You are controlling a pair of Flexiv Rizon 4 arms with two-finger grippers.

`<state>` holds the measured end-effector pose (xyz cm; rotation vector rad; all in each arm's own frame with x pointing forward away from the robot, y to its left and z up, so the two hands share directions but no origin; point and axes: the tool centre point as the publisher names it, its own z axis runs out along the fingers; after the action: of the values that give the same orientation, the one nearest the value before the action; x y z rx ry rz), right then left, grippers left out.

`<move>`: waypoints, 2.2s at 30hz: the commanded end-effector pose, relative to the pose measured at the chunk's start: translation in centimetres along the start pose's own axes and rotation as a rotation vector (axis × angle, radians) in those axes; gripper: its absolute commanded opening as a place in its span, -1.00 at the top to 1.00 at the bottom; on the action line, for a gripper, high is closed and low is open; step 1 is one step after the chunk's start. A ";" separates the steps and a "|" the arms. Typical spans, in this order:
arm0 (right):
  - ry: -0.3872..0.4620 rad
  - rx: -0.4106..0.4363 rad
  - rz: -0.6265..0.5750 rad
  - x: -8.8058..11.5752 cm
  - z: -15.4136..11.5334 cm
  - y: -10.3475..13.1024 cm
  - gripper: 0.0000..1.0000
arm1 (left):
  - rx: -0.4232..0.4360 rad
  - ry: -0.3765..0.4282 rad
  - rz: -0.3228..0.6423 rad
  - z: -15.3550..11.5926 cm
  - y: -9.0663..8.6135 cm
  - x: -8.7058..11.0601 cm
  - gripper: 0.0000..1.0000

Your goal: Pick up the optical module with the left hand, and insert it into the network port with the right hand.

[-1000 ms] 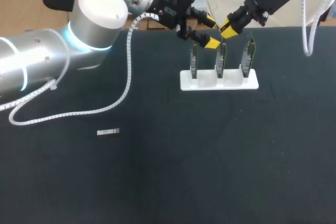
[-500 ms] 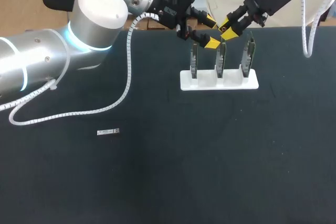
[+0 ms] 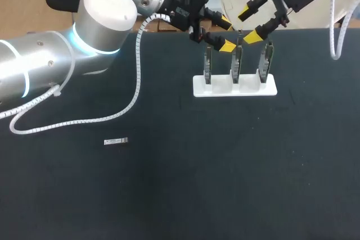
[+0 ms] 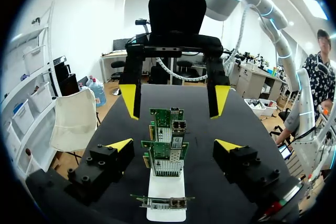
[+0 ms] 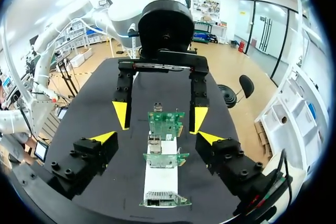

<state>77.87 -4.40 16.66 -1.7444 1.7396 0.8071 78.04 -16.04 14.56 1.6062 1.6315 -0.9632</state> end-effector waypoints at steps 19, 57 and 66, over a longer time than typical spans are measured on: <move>-0.081 0.064 0.057 1.0 -2.3 -0.1 -1.00 | 0.005 0.005 -0.001 0.0 0.2 -0.1 -1.00; -0.109 0.022 -0.013 -1.9 0.1 -0.5 1.00 | 0.005 0.005 -0.001 0.0 0.2 -0.1 -1.00; -0.098 0.009 -0.004 -1.6 0.5 -0.5 1.00 | 0.005 0.005 -0.001 0.0 0.2 -0.1 -1.00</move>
<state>78.09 -3.03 17.57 -1.6709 1.6727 0.8607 78.04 -16.04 14.56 1.6062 1.6315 -0.9632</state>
